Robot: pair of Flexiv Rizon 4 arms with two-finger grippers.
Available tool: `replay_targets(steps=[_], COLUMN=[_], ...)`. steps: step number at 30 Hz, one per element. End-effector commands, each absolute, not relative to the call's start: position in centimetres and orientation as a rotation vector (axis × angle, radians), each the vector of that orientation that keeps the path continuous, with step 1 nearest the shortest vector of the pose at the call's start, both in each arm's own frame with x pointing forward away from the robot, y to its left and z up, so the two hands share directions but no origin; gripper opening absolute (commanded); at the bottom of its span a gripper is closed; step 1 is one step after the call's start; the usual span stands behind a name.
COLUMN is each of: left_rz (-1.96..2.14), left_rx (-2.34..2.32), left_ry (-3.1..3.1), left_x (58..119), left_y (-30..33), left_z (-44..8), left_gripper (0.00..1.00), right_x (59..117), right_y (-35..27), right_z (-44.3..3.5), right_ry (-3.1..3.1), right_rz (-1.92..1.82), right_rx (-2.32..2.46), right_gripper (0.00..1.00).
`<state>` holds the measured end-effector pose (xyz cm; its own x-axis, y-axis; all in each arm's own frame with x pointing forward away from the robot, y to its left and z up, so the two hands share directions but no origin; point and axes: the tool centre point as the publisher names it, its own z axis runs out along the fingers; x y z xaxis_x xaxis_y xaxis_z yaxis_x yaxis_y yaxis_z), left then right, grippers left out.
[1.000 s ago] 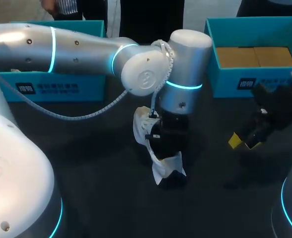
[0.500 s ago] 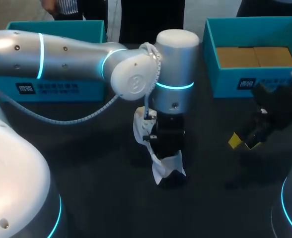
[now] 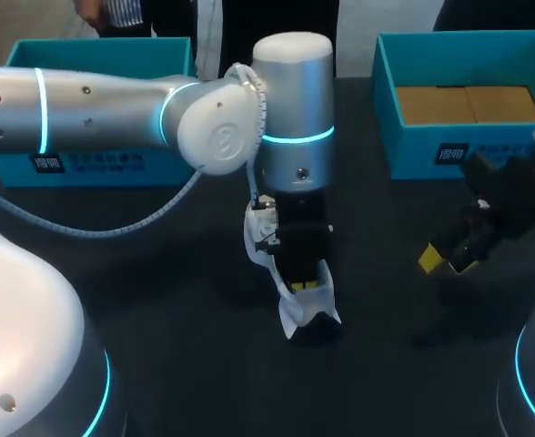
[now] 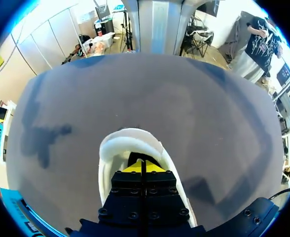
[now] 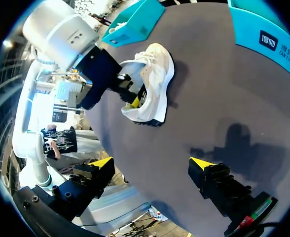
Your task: Take the shoe out of the shoebox, open the shoe tongue, remove and reinsert the insole, then place the shoe into the shoebox
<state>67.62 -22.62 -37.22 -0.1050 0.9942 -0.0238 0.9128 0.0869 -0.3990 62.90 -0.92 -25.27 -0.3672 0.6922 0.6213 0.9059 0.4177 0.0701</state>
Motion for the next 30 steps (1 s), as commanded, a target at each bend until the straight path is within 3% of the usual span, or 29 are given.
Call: replay_targets(steps=[1,19,30], left_rz=[0.495,0.329,0.343], left_rx=[-1.904,-1.933,-1.961], left_ry=[-2.105,-2.148,-2.192], left_x=[67.5,66.3,67.1], left_y=[-22.9,-23.8,-22.7], left_z=[-38.7,-41.4,-38.3], left_gripper=[0.00,0.00,0.00], right_x=[62.8,62.8,62.8], right_y=[-0.9,-0.9,-0.9], right_z=[-25.3,-25.3,-25.3], right_ry=[-2.170,-2.170,-2.170], right_rz=[-0.555,-0.555,-0.555], right_rx=[-1.354,-1.354,-1.354], right_gripper=[1.00,1.00,1.00])
